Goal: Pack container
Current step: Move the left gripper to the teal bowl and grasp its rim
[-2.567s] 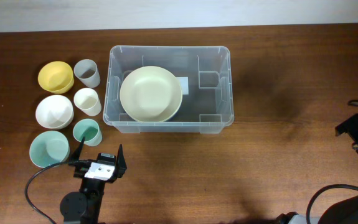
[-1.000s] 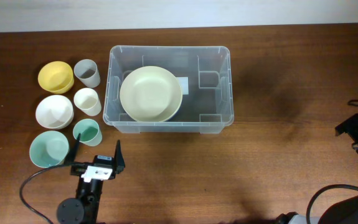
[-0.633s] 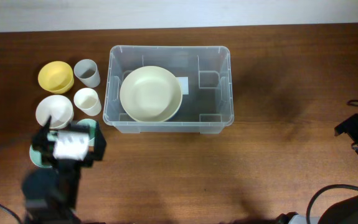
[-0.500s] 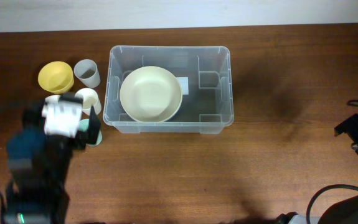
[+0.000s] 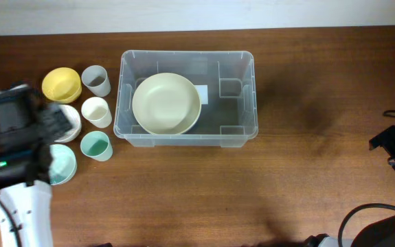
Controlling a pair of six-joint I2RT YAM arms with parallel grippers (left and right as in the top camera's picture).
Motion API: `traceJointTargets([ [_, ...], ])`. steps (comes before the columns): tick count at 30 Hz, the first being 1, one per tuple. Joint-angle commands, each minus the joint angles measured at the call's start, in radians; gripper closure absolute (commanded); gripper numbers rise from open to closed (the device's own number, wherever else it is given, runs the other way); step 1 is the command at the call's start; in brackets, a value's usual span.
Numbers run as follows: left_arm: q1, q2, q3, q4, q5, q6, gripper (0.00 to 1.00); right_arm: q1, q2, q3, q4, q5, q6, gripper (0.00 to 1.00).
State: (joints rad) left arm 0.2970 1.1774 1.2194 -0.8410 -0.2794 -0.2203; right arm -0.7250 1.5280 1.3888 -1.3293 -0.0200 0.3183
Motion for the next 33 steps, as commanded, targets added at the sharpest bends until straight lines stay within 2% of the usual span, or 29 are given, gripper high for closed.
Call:
traceJointTargets([
  [1,0.135,-0.01,0.026,-0.076,-0.038,-0.262,0.0,-0.002,0.006,-0.003,0.003,0.002,0.012,0.01],
  [6,0.212,0.007,0.025,-0.186,0.05,-0.262,0.0,-0.002,0.006,-0.003,0.003,0.002,0.012,0.01],
  [10,0.226,0.052,0.024,-0.239,0.063,-0.267,0.0,-0.002,0.006,-0.003,0.003,0.002,0.012,0.01],
  [12,0.233,0.084,0.023,-0.253,0.064,-0.328,0.0,-0.002,0.006,-0.003,0.003,0.002,0.012,0.01],
  [15,0.248,0.157,0.02,-0.282,0.076,-0.529,0.0,-0.002,0.006,-0.003,0.003,0.002,0.012,0.01],
  [16,0.251,0.179,0.019,-0.278,0.082,-0.556,0.0,-0.002,0.006,-0.003,0.003,0.002,0.012,0.01],
  [28,0.269,0.462,0.018,-0.277,0.165,-0.561,0.0,-0.002,0.006,-0.003,0.003,0.002,0.012,0.01],
  [33,0.269,0.525,0.016,-0.269,0.163,-0.561,0.0,-0.002,0.006,-0.003,0.003,0.002,0.012,0.01],
])
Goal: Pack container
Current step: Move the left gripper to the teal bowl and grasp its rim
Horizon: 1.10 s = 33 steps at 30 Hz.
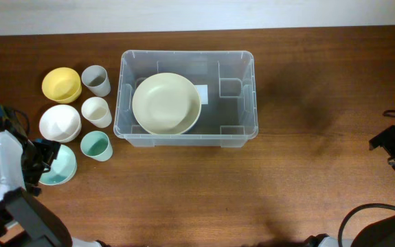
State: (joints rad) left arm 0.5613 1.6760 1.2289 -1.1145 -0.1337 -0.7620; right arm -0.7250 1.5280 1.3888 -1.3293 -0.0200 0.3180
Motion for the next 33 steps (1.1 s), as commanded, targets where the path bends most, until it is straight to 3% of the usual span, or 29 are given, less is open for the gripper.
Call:
traceJointTargets([
  [1,0.005,0.029,0.0,0.011,0.018,-0.019,0.0,-0.002,0.006,-0.003,0.003,0.002,0.012,0.01],
  [12,0.006,0.029,-0.159,0.167,0.04,-0.019,0.0,-0.002,0.006,-0.003,0.003,0.002,0.012,0.01],
  [27,0.006,0.03,-0.247,0.285,0.068,-0.019,0.01,-0.002,0.006,-0.003,0.003,0.002,0.012,0.01],
  [31,0.01,0.03,-0.247,0.285,0.068,-0.019,0.09,-0.002,0.006,-0.003,0.003,0.002,0.012,0.01],
  [33,0.014,0.03,-0.247,0.285,0.068,-0.019,0.24,-0.002,0.006,-0.003,0.003,0.002,0.012,0.01],
])
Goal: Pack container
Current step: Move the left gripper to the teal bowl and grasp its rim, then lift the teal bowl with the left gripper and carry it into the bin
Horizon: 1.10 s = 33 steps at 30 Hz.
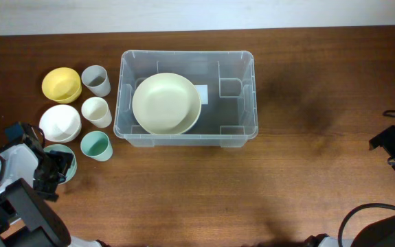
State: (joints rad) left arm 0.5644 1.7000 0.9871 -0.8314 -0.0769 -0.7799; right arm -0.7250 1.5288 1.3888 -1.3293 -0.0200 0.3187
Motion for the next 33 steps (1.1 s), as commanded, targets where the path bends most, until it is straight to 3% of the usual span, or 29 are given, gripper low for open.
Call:
traceJointTargets([
  [1,0.013,0.006,-0.005,0.002,0.011,-0.002,0.33,-0.002,0.006,-0.003,0.003,0.002,0.011,0.01],
  [5,0.019,0.006,-0.006,-0.002,0.011,-0.002,0.55,-0.002,0.006,-0.003,0.003,0.002,0.011,0.01],
  [7,0.023,0.006,-0.006,-0.009,0.011,-0.002,0.6,-0.002,0.006,-0.003,0.003,0.002,0.011,0.01],
  [10,0.029,0.006,-0.006,-0.014,0.011,-0.002,0.81,-0.002,0.006,-0.003,0.003,0.002,0.011,0.01],
  [12,0.035,0.006,-0.006,-0.019,0.011,-0.002,0.89,-0.002,0.006,-0.003,0.003,0.002,0.011,0.01],
  [16,0.068,0.006,-0.006,-0.025,0.01,-0.002,0.91,-0.002,0.006,-0.003,0.003,0.002,0.011,0.01],
  [20,0.129,0.006,-0.006,-0.037,0.01,-0.001,0.99,-0.002,0.006,-0.003,0.003,0.002,0.011,0.01],
  [33,0.225,-0.066,0.101,-0.077,0.011,0.018,1.0,-0.002,0.006,-0.003,0.003,0.002,0.011,0.01],
])
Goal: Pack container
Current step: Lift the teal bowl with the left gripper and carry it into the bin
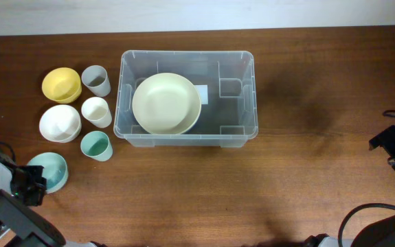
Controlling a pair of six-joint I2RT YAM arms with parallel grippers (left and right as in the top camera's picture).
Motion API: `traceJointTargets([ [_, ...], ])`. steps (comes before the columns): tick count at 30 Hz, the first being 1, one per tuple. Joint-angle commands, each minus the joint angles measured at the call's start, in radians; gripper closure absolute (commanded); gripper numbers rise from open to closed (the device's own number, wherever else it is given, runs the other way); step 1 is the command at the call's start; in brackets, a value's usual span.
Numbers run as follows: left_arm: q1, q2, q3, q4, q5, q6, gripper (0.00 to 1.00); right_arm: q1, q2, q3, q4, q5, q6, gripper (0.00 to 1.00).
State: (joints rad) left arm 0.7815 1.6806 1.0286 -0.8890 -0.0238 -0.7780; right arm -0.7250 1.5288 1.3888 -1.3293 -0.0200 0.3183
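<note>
A clear plastic container (238, 110) stands mid-table with a cream plate (166, 103) inside its left half. To its left sit a yellow bowl (61, 84), a grey cup (96, 80), a white bowl (60, 123), a cream cup (96, 111) and a teal cup (95, 145). A teal bowl (51, 170) lies at the front left. My left gripper (34, 186) grips the bowl's near-left rim. My right gripper rests at the far right edge, away from everything, and its jaws are unclear.
The dishes form a tight cluster between the container's left wall and the table's left edge. Bare brown wood lies in front of and to the right of the container. A cable loops at the lower right corner.
My left arm has pulled back toward the front left corner. The teal bowl has shifted with it, down and left, away from the white bowl and the teal cup.
At first my left arm hung over the white and teal bowls. It then stood at the teal bowl's left rim, and a moment later partly covered that bowl. Now the bowl has moved with the gripper toward the front left. The right arm stayed still.
</note>
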Motion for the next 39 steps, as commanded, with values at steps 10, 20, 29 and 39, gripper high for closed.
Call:
traceJointTargets([
  [10,-0.084,-0.296,0.407,-0.14,-0.039,0.073,0.99,-0.002,0.006,-0.003,0.003,0.002,0.012,0.01],
  [20,-0.643,-0.433,0.534,0.176,0.021,0.072,0.99,-0.002,0.006,-0.003,0.003,0.002,0.012,0.01],
  [29,-1.137,-0.162,0.534,0.488,-0.036,0.077,0.99,-0.002,0.006,-0.003,0.003,0.002,0.012,0.01],
  [39,-1.264,0.141,0.534,0.589,-0.035,0.144,0.99,-0.002,0.006,-0.003,0.003,0.002,0.012,0.01],
])
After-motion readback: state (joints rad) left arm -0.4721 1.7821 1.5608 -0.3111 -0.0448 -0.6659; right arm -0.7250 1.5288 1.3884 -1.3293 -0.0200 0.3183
